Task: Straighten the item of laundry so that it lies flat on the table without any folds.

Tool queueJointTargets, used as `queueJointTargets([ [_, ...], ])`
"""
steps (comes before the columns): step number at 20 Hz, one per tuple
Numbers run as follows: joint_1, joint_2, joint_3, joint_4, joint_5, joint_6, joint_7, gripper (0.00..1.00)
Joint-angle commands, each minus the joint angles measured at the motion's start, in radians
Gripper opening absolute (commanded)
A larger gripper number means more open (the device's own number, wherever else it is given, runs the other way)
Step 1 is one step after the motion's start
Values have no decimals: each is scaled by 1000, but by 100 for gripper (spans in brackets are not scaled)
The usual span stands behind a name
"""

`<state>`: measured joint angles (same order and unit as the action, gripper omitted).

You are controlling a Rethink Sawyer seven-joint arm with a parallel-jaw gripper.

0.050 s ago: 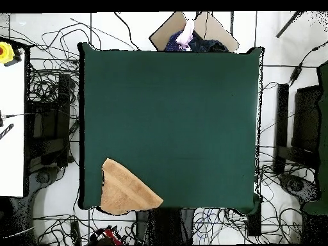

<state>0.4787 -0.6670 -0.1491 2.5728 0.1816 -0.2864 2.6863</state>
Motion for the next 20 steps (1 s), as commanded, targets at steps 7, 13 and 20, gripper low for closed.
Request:
queueJointTargets([
  [7,-122,-34,-38,-263,-101,132,-70,100],
  [13,-90,-15,-53,-286,-115,122,-47,100],
  [20,-95,39,-75,-353,-176,108,-87,100],
])
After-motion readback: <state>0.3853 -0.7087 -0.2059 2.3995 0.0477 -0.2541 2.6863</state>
